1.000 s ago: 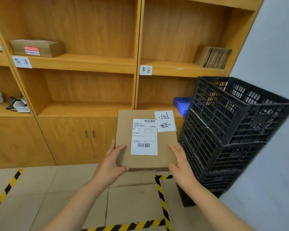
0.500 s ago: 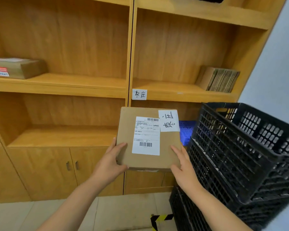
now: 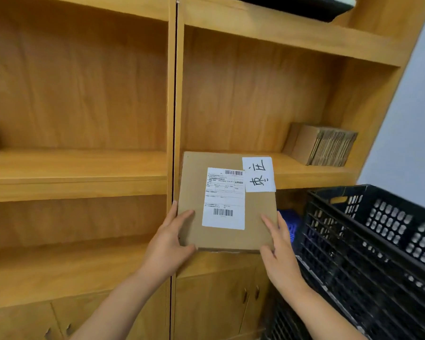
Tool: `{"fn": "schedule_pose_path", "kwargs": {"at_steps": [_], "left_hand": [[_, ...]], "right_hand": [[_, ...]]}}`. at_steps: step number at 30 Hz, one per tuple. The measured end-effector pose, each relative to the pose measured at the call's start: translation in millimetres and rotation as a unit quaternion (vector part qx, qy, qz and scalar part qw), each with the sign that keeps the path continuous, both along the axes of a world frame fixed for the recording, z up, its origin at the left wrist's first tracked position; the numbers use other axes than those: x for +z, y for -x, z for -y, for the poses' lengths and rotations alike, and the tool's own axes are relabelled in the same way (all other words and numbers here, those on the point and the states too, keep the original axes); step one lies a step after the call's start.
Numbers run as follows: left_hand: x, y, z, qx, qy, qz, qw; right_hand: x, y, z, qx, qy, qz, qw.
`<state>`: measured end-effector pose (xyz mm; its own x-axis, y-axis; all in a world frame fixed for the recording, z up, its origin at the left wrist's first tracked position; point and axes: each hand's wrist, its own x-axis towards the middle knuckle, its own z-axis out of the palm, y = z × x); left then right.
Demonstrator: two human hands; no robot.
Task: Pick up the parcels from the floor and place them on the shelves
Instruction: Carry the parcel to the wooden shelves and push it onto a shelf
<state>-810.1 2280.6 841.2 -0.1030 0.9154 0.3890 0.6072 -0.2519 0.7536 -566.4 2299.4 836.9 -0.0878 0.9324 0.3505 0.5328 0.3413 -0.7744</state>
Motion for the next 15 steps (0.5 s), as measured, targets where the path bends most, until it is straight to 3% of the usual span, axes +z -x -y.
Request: {"fn": "schedule_pose_path", "kwargs": {"at_steps": [6, 15], "left_hand": [[15, 10, -65, -0.006, -0.007, -0.002, 1.000], [27, 6, -128, 0.040, -0.027, -0.014, 0.999]], "right_hand": [[13, 15, -64, -0.016, -0.026, -0.016, 0.999], [24, 15, -153, 0.039, -0.064, -0.069, 0.995]]}}
